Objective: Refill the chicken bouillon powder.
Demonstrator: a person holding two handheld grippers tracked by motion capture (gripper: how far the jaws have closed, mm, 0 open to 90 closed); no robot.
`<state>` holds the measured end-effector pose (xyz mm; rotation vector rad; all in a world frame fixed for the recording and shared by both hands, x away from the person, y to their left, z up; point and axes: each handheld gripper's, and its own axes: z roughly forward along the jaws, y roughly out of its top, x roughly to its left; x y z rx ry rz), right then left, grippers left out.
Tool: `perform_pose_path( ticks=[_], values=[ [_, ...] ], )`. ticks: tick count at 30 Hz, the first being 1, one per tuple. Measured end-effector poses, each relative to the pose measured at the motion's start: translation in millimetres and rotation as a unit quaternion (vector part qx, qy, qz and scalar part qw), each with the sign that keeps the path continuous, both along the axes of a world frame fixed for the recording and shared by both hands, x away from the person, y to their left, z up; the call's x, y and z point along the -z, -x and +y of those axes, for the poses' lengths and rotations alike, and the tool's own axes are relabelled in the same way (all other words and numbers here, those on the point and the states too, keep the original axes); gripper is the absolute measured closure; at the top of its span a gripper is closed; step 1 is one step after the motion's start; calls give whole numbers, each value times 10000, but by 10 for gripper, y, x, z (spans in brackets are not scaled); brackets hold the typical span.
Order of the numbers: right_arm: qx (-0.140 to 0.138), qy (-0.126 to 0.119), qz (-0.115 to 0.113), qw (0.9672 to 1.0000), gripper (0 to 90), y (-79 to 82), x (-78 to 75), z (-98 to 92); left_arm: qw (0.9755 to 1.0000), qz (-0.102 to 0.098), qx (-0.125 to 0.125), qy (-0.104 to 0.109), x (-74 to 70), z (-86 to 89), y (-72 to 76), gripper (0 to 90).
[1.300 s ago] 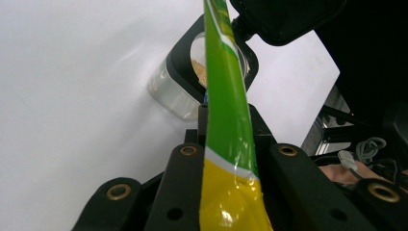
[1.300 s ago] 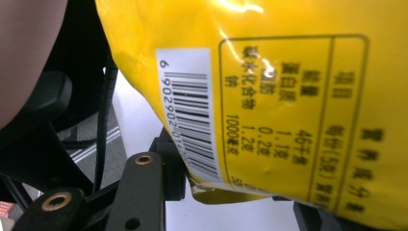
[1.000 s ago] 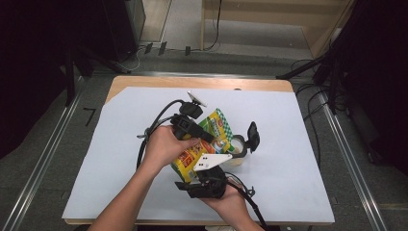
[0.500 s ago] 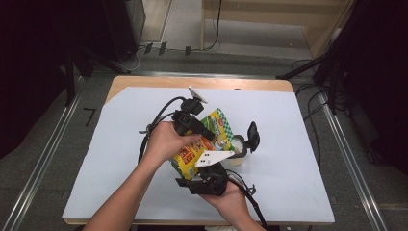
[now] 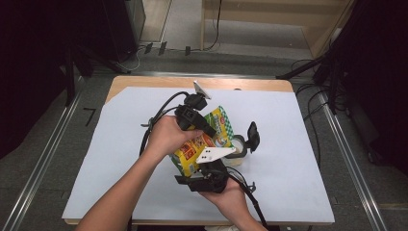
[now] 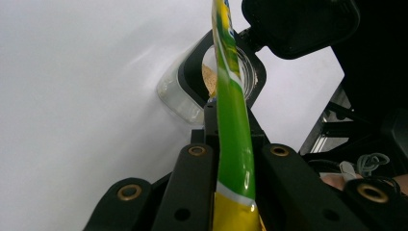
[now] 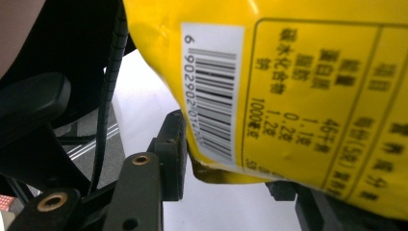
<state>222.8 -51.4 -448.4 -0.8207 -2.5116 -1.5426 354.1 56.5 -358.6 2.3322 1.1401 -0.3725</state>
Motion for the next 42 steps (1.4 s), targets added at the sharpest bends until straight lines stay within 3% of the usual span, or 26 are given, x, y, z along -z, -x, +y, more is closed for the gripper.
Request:
perform_pose_path(
  ticks=[5, 10, 22, 28, 37, 42],
  values=[
    [-79, 93, -3, 9999, 568, 0, 21, 30, 9998, 33, 79, -174, -3, -65, -31, 879],
    [74, 25, -67, 9999, 632, -2, 17, 14, 9995, 30, 125, -272, -39, -133, -48, 879],
    [99, -77, -23, 9999, 636, -17, -1, 12, 9995, -7, 23, -309, -68, -131, -65, 870],
    [156, -162, 103, 9997, 613, -45, 0, 10, 9994, 95, -37, -325, -45, -134, -112, 871],
    [166, -201, 118, 9996, 623, -63, -31, 4, 9991, 226, -53, -361, -64, -135, -160, 871],
    [103, -202, 111, 9997, 614, -73, -54, 7, 9988, 188, -34, -440, -92, -170, -165, 875]
  ],
)
